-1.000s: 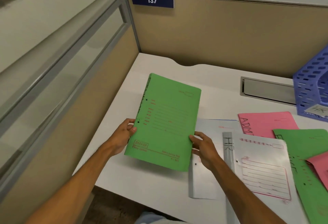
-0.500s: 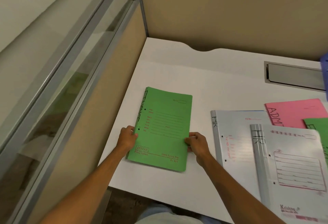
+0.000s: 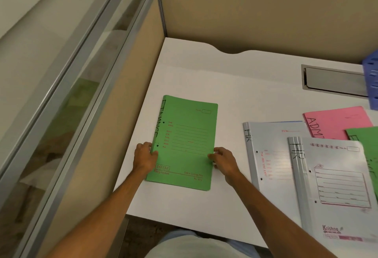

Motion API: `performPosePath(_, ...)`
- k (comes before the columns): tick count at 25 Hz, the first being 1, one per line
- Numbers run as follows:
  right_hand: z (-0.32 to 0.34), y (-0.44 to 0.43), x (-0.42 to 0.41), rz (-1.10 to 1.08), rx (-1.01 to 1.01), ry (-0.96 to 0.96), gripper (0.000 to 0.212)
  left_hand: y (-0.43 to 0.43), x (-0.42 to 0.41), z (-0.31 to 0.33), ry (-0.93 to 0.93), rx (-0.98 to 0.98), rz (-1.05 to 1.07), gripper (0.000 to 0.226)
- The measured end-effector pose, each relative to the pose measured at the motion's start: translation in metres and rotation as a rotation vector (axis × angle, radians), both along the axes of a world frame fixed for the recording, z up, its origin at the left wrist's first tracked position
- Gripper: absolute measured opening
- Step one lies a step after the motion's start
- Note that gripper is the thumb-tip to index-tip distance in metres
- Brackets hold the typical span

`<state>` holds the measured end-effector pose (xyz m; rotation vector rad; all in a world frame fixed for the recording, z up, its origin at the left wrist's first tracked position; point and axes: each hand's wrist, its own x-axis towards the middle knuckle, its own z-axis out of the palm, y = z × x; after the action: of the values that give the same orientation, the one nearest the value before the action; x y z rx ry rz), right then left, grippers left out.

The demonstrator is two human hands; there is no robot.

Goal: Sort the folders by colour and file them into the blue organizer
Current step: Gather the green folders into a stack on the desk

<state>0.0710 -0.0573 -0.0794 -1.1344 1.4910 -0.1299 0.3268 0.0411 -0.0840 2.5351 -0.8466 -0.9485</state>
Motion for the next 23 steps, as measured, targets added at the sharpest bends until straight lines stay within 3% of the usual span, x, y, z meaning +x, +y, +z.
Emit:
performPosePath(3,0.010,-0.001,-0.007,0.096,-0.086,0.080,0.041,-0.002,-0.007,0.010,-0.044,-0.004,-0.028,0.046)
performPosePath(7,0.027,-0.001,-0.038,0.102,-0.213,0.130,0.037,-0.019,-0.039,0.025,-0.145,-0.152,-0.177,0.045)
performPosePath(17,0.059,-0.011,-0.199,-0.037,-0.371,0.178,0.023,-0.075,-0.218,0.054,0.039,-0.371,-0.526,0.030)
performPosePath(23,0.063,-0.027,-0.341,-0.061,-0.413,0.175,0.022,-0.103,-0.354,0.067,0.144,-0.401,-0.564,0.029)
